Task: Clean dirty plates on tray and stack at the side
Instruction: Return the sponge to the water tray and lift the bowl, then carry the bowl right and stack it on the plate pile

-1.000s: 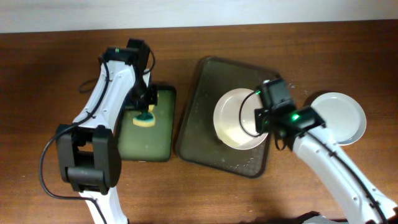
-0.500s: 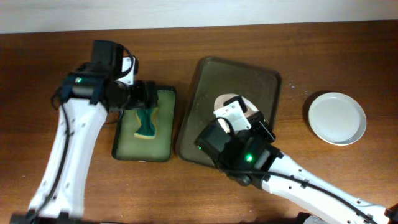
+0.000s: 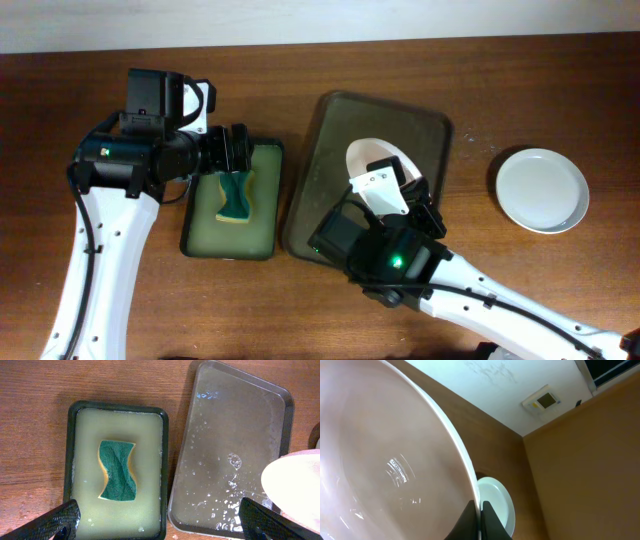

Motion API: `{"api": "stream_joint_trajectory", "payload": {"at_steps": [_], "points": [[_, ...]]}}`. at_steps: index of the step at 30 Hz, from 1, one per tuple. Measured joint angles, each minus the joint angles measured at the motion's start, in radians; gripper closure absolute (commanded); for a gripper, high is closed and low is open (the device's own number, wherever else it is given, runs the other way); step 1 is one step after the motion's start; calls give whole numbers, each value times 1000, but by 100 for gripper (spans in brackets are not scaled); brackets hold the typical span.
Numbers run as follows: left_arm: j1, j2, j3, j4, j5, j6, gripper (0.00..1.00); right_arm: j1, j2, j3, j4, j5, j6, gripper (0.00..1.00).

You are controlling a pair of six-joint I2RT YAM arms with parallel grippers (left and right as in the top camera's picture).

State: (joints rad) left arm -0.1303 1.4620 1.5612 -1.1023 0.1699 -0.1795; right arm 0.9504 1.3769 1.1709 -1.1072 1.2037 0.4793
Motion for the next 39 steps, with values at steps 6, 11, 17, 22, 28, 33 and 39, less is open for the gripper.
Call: {"api": "stream_joint_trajectory", "payload": {"at_steps": [6, 11, 17, 22, 28, 33, 39], "points": [[0, 0, 0, 0, 0, 0, 0, -35, 0, 2, -13, -1, 15, 96], [0, 0, 0, 0, 0, 0, 1, -35, 0, 2, -15, -1, 15, 96], [0, 0, 0, 0, 0, 0, 1, -35, 0, 2, -15, -1, 15, 96], [0, 0, 0, 0, 0, 0, 0, -59, 0, 2, -13, -74, 61, 96], [0, 0, 0, 2, 5, 0, 0, -744, 2, 21, 121, -859, -125, 96], [1, 0, 0, 0, 10, 0, 0, -1529, 88, 34, 242, -1382, -243, 96], [0, 0, 0, 1, 10, 0, 1, -1774, 370, 34, 319, -1427, -196, 39]]}}
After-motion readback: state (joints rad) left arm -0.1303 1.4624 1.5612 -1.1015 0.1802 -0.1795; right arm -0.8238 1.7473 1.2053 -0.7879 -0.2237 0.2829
